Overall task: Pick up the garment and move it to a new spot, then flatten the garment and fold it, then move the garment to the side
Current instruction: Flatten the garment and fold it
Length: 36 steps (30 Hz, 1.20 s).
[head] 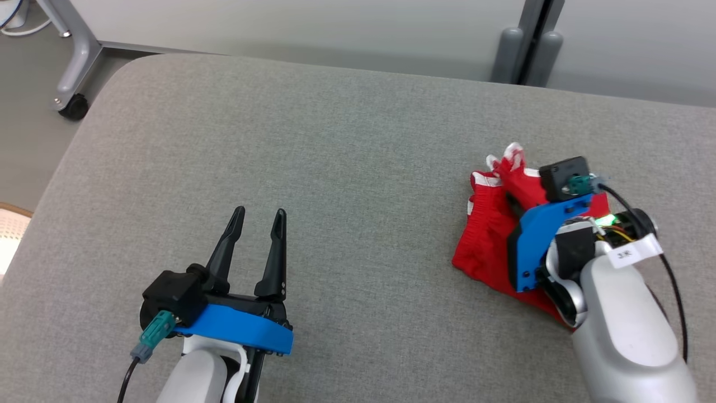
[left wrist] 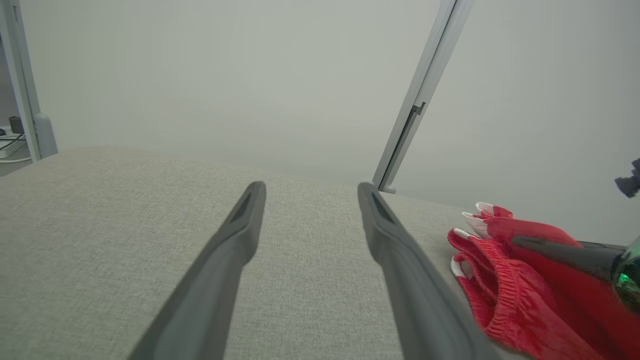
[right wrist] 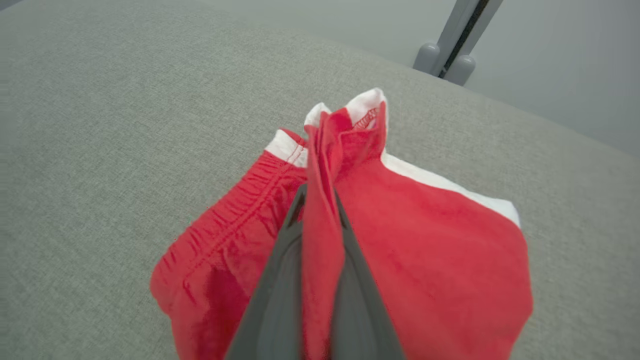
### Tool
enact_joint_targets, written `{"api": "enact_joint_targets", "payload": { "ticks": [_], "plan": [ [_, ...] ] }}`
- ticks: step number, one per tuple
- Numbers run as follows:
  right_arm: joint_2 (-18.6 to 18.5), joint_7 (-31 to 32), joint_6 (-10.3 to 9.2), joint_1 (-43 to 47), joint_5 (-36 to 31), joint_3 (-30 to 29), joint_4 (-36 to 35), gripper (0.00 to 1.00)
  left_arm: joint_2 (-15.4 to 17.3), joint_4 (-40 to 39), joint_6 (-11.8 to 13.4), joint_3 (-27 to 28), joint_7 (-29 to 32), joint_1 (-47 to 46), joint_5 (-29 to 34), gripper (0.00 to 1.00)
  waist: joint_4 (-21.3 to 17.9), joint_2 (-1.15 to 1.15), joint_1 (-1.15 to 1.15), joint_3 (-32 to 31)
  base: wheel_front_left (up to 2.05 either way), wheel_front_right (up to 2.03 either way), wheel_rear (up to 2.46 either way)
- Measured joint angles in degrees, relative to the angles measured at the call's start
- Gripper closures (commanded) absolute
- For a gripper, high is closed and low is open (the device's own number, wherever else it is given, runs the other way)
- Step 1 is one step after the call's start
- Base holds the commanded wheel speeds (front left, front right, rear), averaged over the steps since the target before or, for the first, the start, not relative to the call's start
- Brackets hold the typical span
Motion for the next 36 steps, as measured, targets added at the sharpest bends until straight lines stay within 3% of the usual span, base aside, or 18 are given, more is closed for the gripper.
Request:
{"api": "enact_joint_targets", "payload": {
  "ticks": [2, 3, 4, 5, 10, 16, 21, 26, 34, 35, 36],
  "plan": [
    [0.3, -0.6, 0.0, -0.5, 0.3, 1.0, 2.1, 1.0, -0.1, 0.0, 0.0, 0.0, 0.0, -0.1, 0.0, 0.0, 0.3, 0.0, 0.0, 0.1, 0.0, 0.0, 0.0],
    [0.4, -1.0, 0.0, -0.6, 0.7, 1.5, 2.9, 0.73, -0.1, 0.0, 0.0, 0.0, 0.0, -0.1, -0.1, 0.0, 0.4, 0.0, 0.0, 0.1, 0.0, 0.0, 0.0],
    [0.5, -1.4, 0.0, -0.7, 1.1, 2.0, 3.7, 0.52, -0.1, 0.0, 0.0, 0.0, 0.0, -0.1, -0.1, 0.0, 0.5, 0.0, 0.0, 0.1, 0.0, 0.0, 0.0],
    [0.5, -1.5, 0.0, -0.9, 1.5, 2.3, 4.6, 0.0, -0.1, 0.0, 0.0, 0.0, 0.0, -0.1, -0.1, 0.0, 0.5, 0.0, 0.0, 0.1, 0.0, 0.0, 0.0],
    [0.9, -4.2, -0.01, -1.3, 9.1, 5.1, 4.4, 0.0, 0.1, 0.1, 0.0, 1.2, 0.0, 0.3, -0.1, 0.0, -0.3, 0.0, 0.0, -0.4, 0.0, 0.0, 0.0],
    [-0.8, -7.3, 0.0, -1.3, 12.2, 6.1, -2.9, 0.0, 0.2, 0.0, 0.0, 2.6, 0.0, 1.3, 0.1, 0.0, -2.2, 0.0, 0.0, -1.9, 0.0, 0.0, 0.0],
    [-4.7, -8.0, 0.0, 2.5, 11.1, 1.0, -7.5, 0.0, 0.5, -0.2, 0.0, 3.4, 0.0, 2.3, 0.4, 0.0, -3.8, 0.0, 0.0, -3.3, 0.0, 0.0, 0.0],
    [-6.6, -9.1, -0.01, 7.9, 7.7, -5.2, -7.4, 0.0, 0.6, -0.4, 0.0, 3.7, 0.0, 3.0, 0.4, 0.0, -4.5, 0.0, 0.0, -4.2, 0.0, 0.0, 0.0],
    [-3.9, -17.0, -0.01, 11.1, 2.5, -7.7, -1.1, 0.0, 1.1, -0.7, 0.0, 3.7, 0.0, 2.9, 0.5, 0.0, -4.4, 0.0, 0.0, -3.7, 0.0, 0.0, 0.0],
    [-3.4, -17.9, -0.01, 11.1, 2.0, -7.2, 0.1, 0.22, 1.1, -0.7, 0.0, 3.6, 0.0, 2.9, 0.5, 0.0, -4.3, 0.0, 0.0, -3.5, 0.0, 0.0, 0.0],
    [-2.9, -18.3, -0.01, 10.9, 1.8, -6.8, 1.4, 0.56, 1.1, -0.7, 0.0, 3.6, 0.0, 2.8, 0.4, 0.0, -4.2, 0.0, 0.0, -3.3, 0.0, 0.0, 0.0]
  ]
}}
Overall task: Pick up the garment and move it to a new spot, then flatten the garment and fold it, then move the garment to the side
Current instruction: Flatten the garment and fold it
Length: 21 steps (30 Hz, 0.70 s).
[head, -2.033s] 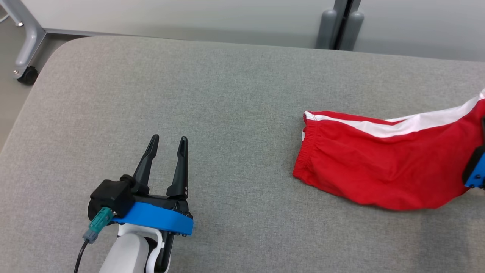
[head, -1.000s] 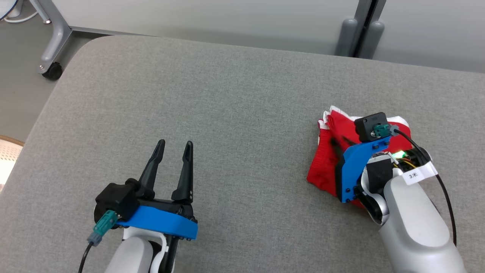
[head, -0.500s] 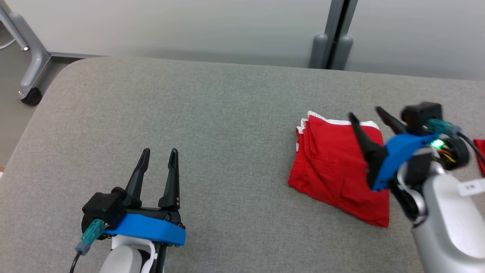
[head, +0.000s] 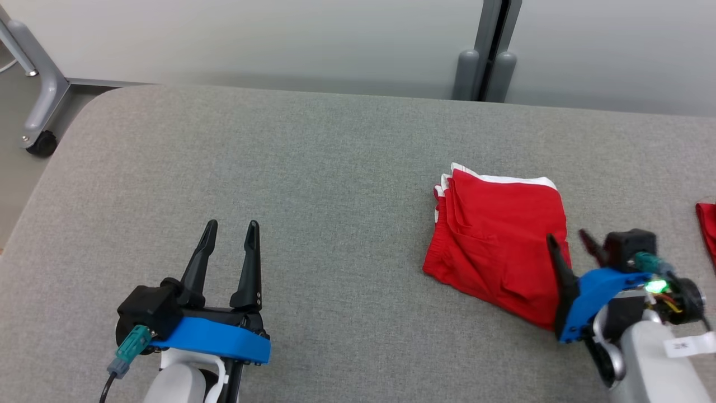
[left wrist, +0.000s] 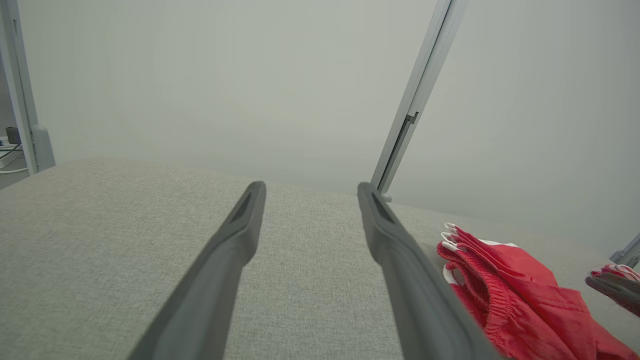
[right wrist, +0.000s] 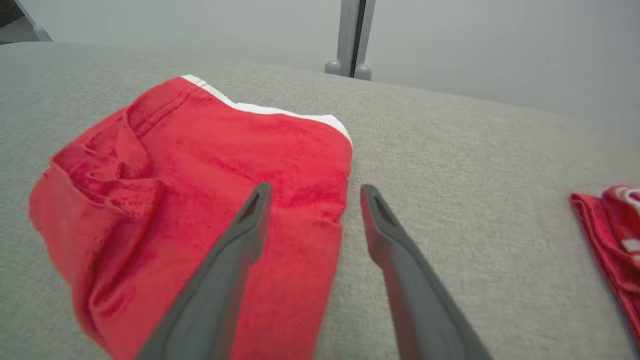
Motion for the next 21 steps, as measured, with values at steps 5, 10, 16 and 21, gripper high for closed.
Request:
{"api": "enact_joint_targets", "payload": {
  "ticks": [5, 10, 16, 21],
  "plan": [
    [2.1, -1.2, 0.0, -2.7, -1.0, 5.2, 5.4, 1.0, 0.3, 0.0, 0.0, -0.1, 0.0, -0.3, 0.0, 0.0, 0.5, 0.0, 0.0, 0.6, 0.0, 0.0, 0.0],
    [3.4, 0.9, 0.01, -3.2, 4.4, 13.8, 8.4, 1.0, 0.4, 0.1, 0.0, -0.1, 0.0, -0.5, 0.0, 0.0, 1.0, 0.0, 0.0, 0.2, 0.0, 0.0, 0.0],
    [3.7, 3.5, 0.0, -1.9, 13.6, 27.5, 4.1, 1.0, 0.5, 0.1, 0.0, 0.5, 0.0, 0.1, 0.0, 0.0, 0.5, 0.0, 0.0, -0.5, 0.0, 0.0, 0.0],
    [2.7, 4.8, 0.01, 1.1, 21.1, 35.3, -3.8, 1.0, 0.3, 0.0, 0.0, 1.8, 0.0, 0.5, 0.3, 0.0, -0.8, 0.0, 0.0, -1.0, 0.0, 0.0, 0.0]
  ]
}}
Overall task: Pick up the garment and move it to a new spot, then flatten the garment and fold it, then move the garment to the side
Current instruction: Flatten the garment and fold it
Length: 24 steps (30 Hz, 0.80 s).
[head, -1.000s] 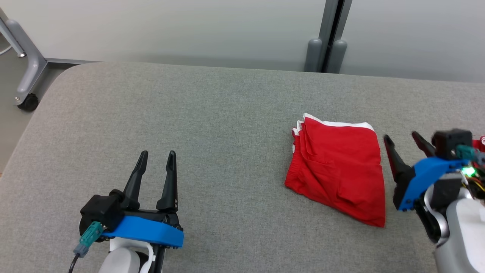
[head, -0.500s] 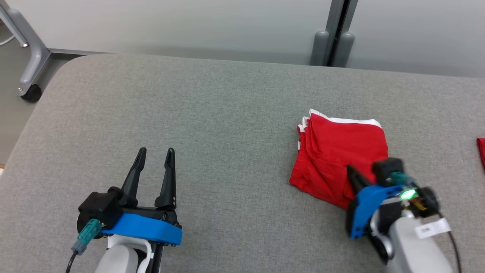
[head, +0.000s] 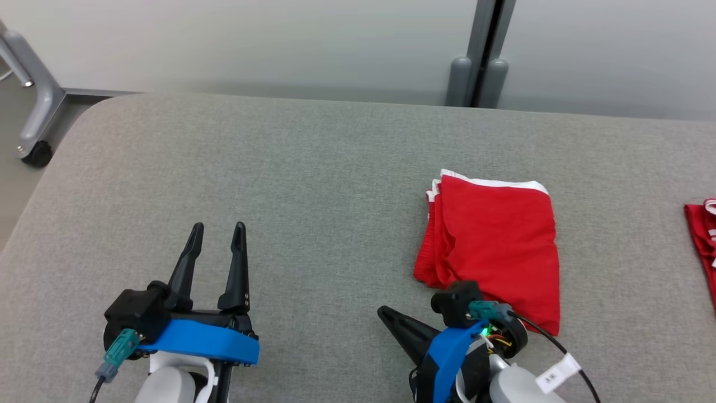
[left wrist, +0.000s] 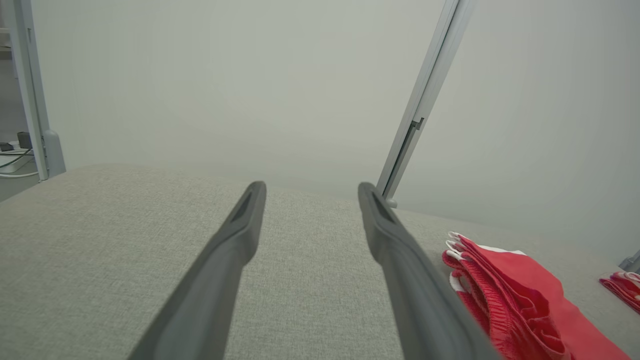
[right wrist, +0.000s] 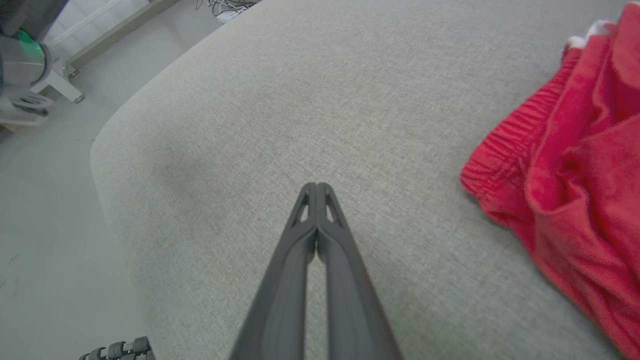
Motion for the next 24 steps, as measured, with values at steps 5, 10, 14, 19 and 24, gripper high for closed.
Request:
{"api": "enact_joint_targets", "payload": {
  "ticks": [5, 10, 14, 19, 24],
  "plan": [
    [-2.6, -4.7, -0.01, 2.7, 3.3, -2.6, -8.5, 0.07, -0.3, -0.2, 0.0, 2.0, 0.0, 0.9, 0.2, 0.0, -1.7, 0.0, 0.0, -0.7, 0.0, 0.0, 0.0],
    [-3.3, -11.1, -0.01, 6.3, 0.3, -12.9, -15.0, 0.0, -0.4, -0.4, 0.0, 4.6, 0.0, 2.3, 0.9, 0.0, -3.9, 0.0, 0.0, -1.9, 0.0, 0.0, 0.0],
    [-2.4, -13.1, -0.01, 9.6, -3.9, -22.3, -17.8, 0.0, -0.4, -0.8, 0.0, 6.4, 0.0, 3.4, 1.9, 0.0, -5.5, 0.0, 0.0, -3.1, 0.0, 0.0, 0.0],
    [-1.3, -12.8, -0.01, 12.7, -8.7, -31.3, -19.0, 0.0, -0.4, -1.0, 0.0, 8.2, 0.0, 5.1, 3.2, 0.0, -7.2, 0.0, 0.0, -4.8, 0.0, 0.0, 0.0],
    [-0.7, -11.6, -0.01, 14.1, -11.6, -36.4, -18.7, 0.0, -0.2, -0.5, 0.0, 8.9, 0.0, 6.2, 4.6, 0.0, -8.4, 0.0, 0.0, -5.8, 0.0, 0.0, 0.0]
  ]
}}
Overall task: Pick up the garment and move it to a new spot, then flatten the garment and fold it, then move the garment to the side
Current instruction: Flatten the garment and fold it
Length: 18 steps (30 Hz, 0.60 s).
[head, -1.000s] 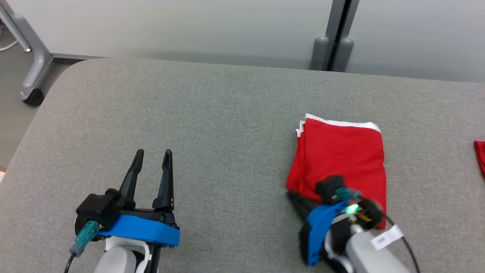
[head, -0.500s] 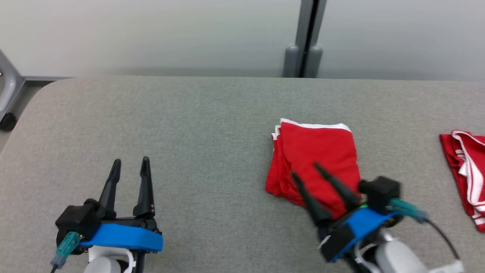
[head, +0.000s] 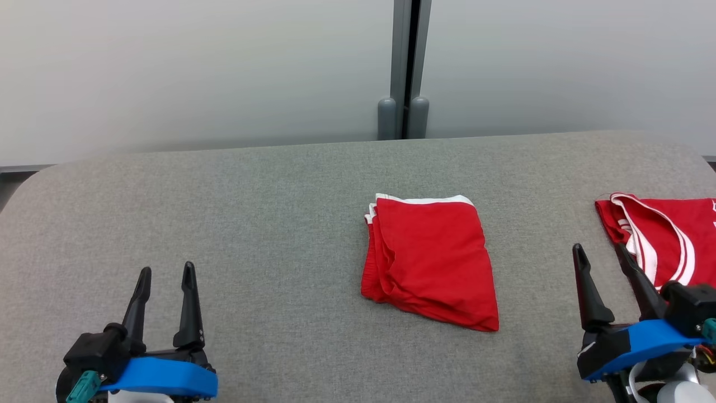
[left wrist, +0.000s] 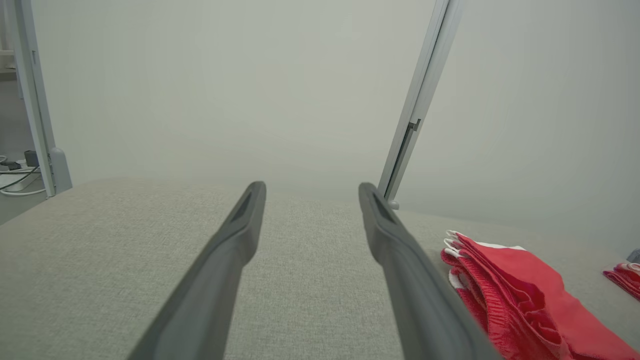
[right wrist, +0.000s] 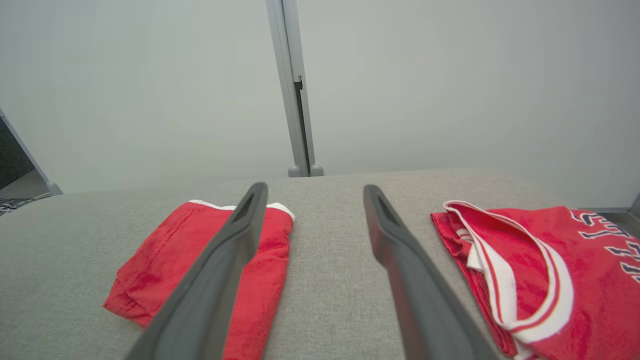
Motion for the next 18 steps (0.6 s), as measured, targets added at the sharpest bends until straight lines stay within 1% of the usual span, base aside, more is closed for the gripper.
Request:
{"api": "enact_joint_targets", "payload": {
  "ticks": [5, 18],
  "plan": [
    [0.5, 3.1, 0.0, 0.9, -3.3, -2.6, 1.3, 0.0, 0.6, 1.2, 0.2, 0.9, 0.0, 1.4, 1.4, 0.0, -1.1, 0.0, 0.0, -1.0, 0.0, 0.0, 0.0],
    [1.2, 3.1, 0.0, 0.9, -4.1, -3.2, 2.4, 0.0, 1.1, 4.3, 0.3, 1.3, 0.0, 1.7, 1.7, 0.0, -1.6, 0.0, 0.0, -2.2, 0.0, 0.0, 0.0]
  ]
}}
